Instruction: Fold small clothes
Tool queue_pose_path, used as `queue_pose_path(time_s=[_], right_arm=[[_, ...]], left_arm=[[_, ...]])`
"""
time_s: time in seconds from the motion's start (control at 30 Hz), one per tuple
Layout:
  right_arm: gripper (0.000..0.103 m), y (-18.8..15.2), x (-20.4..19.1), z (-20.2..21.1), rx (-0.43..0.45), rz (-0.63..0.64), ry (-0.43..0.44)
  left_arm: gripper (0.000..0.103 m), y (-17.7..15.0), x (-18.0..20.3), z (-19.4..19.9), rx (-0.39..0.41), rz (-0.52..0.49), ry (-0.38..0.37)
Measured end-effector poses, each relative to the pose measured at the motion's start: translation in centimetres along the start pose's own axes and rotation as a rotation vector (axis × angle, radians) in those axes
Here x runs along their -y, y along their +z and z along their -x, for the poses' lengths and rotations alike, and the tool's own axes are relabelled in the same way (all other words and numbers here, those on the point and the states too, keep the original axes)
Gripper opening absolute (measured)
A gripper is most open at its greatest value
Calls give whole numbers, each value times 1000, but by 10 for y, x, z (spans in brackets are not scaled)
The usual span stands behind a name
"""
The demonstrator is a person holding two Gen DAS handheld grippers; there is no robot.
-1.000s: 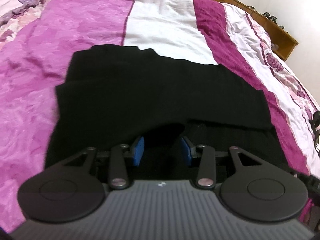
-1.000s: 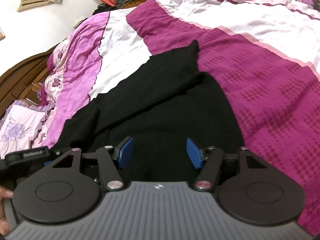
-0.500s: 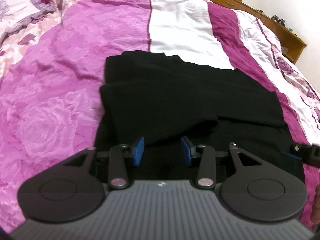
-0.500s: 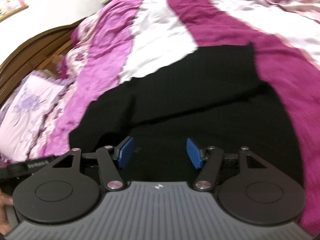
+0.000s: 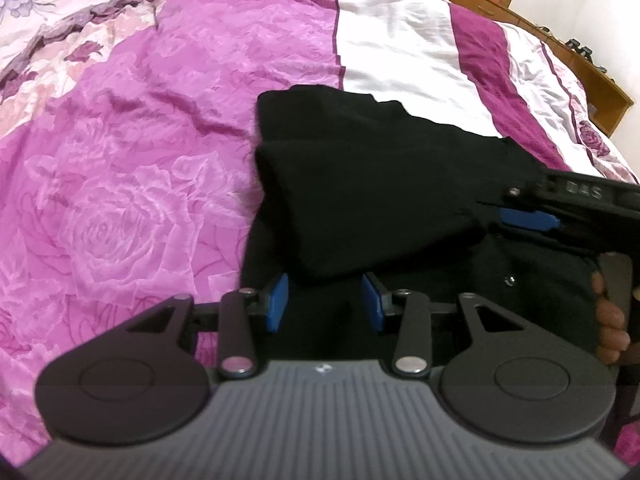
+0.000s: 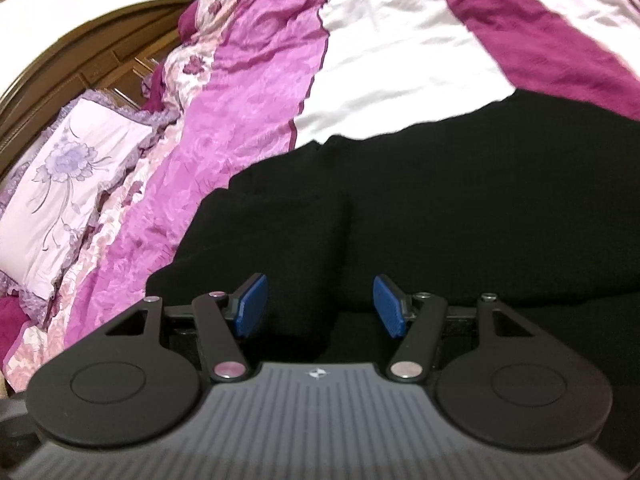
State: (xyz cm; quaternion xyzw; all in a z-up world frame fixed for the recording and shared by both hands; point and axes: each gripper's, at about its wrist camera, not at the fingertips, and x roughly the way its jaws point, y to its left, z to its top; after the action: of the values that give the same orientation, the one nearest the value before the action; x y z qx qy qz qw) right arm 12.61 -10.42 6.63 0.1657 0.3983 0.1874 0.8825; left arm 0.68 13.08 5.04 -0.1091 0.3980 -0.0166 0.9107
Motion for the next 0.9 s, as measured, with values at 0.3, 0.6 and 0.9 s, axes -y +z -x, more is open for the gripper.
queue_pose_path(time_s=[0.3, 0.6, 0.9], right_arm=[[20, 12, -6, -45, -47, -18, 39], [5, 43, -47, -6, 113, 122, 140], [5, 63, -56, 34, 226, 145, 82]], left_arm=[[43, 5, -12, -7, 40, 37, -4], [43, 9, -14, -14, 80, 46, -44], [43, 20, -19, -38, 104, 92, -68]])
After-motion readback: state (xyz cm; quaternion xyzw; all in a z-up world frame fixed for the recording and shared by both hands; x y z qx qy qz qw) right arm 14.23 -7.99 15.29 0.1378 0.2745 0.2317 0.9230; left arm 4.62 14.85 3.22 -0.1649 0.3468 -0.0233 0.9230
